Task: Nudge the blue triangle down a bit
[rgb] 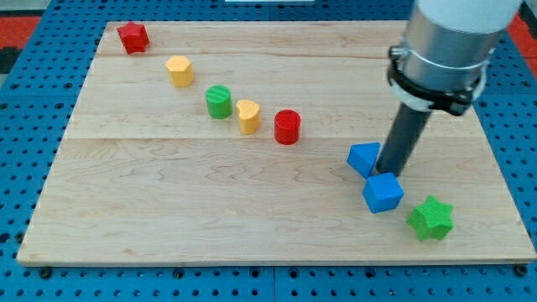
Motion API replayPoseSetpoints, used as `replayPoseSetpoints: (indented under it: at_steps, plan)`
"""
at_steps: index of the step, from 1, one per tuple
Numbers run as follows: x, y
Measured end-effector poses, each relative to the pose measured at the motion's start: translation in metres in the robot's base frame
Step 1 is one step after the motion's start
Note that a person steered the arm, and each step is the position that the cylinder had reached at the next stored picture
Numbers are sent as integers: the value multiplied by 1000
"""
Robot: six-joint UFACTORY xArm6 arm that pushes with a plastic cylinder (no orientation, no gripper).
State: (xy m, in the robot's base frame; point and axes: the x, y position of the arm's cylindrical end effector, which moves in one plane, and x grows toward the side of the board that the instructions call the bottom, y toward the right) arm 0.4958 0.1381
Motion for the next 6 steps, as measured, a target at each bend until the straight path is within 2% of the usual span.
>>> replayPoseSetpoints:
  at_steps: [1,2,3,4,6]
  plan:
    - [-23,-20]
    - [-31,7]
    - [-62,93]
    - [-118,68]
    - [-61,-47]
